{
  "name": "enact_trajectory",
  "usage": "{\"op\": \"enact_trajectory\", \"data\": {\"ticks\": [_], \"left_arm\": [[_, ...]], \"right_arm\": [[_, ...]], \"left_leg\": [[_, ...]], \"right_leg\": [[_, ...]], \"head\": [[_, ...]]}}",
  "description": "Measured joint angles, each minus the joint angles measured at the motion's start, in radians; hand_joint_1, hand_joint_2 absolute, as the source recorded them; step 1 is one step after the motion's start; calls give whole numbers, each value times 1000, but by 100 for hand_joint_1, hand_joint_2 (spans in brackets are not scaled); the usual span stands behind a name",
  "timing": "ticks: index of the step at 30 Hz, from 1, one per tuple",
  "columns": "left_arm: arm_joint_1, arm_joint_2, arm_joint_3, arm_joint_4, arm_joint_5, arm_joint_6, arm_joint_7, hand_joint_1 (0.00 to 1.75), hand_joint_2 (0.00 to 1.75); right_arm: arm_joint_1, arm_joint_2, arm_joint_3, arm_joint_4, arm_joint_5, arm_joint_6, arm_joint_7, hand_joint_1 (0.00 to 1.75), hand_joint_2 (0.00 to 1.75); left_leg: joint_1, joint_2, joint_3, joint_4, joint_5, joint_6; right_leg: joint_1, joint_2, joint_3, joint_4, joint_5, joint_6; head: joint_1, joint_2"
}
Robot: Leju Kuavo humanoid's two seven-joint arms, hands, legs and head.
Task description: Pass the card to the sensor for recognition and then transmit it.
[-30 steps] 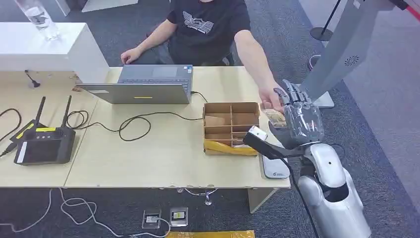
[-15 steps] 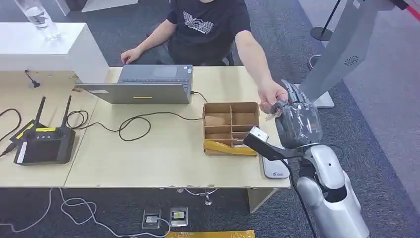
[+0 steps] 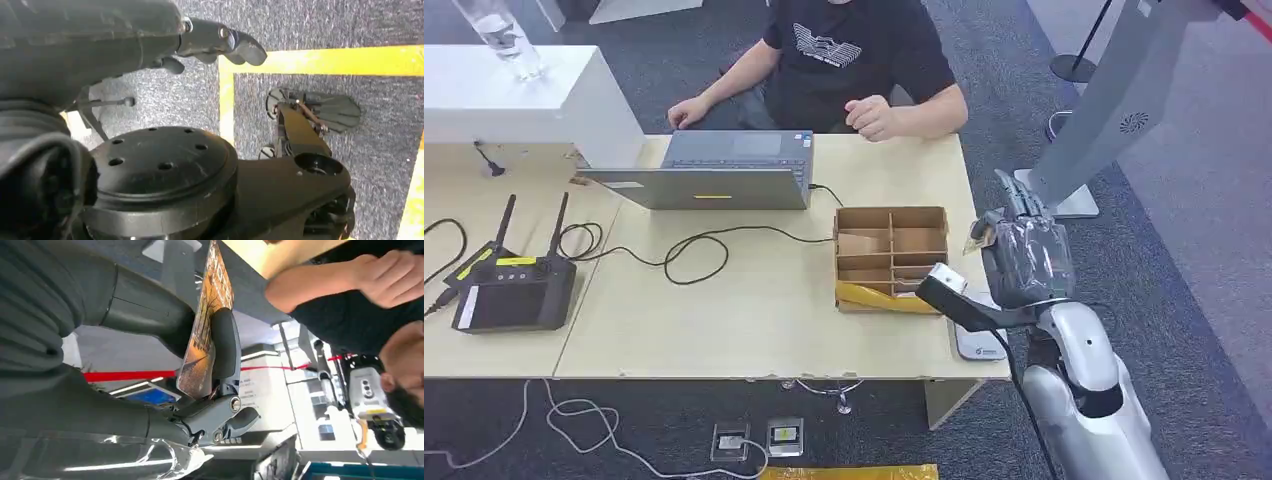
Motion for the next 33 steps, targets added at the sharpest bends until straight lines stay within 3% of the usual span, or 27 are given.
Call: {"op": "enact_trajectory", "data": {"ticks": [20, 33], "left_arm": [[1, 4, 0, 0, 16, 0, 7, 0, 0], [0, 4, 0, 0, 3, 0, -16, 0, 0]], "right_arm": [[125, -27, -108, -5, -5, -12, 22, 175, 175], [156, -4, -115, 56, -61, -19, -34, 175, 175]], "left_leg": [[0, 1, 0, 0, 0, 0], [0, 1, 0, 0, 0, 0]], "right_leg": [[0, 0, -1, 0, 0, 0], [0, 0, 0, 0, 0, 0]], "head": [[0, 0], [0, 0]]}}
